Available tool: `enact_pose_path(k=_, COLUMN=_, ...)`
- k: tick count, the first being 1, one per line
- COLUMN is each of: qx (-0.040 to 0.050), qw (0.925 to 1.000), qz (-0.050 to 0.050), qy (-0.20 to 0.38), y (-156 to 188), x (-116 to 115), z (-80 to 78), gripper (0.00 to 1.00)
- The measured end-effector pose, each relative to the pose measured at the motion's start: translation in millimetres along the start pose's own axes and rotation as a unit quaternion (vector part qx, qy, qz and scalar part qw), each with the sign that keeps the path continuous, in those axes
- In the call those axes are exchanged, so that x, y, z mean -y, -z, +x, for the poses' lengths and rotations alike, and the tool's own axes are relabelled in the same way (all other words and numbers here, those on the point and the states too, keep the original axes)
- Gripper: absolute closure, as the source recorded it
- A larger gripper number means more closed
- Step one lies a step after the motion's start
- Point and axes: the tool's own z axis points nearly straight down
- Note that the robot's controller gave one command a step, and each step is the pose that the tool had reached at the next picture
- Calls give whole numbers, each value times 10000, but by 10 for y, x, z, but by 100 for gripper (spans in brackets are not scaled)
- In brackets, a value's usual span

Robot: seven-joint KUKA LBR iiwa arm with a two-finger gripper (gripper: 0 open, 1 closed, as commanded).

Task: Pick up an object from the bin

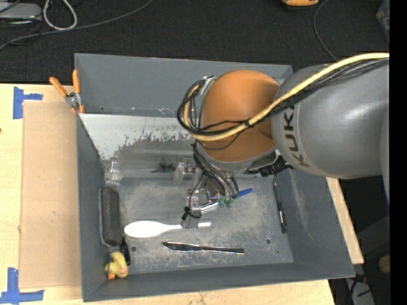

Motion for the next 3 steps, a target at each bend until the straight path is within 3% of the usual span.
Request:
enact_pose_path(k=1, qx=28, qw=10000, qz=-4, qy=-20, y=26, x=8, z=-15, gripper=0)
enact_pose_path(k=2, qx=36, qw=9998, qz=-9, qy=218, y=-821, x=-290, z=123, gripper=0)
enact_pose_path(k=3, qx=31, qw=9997, qz=-3, qy=235, y=-1061, x=-412, z=210, gripper=0)
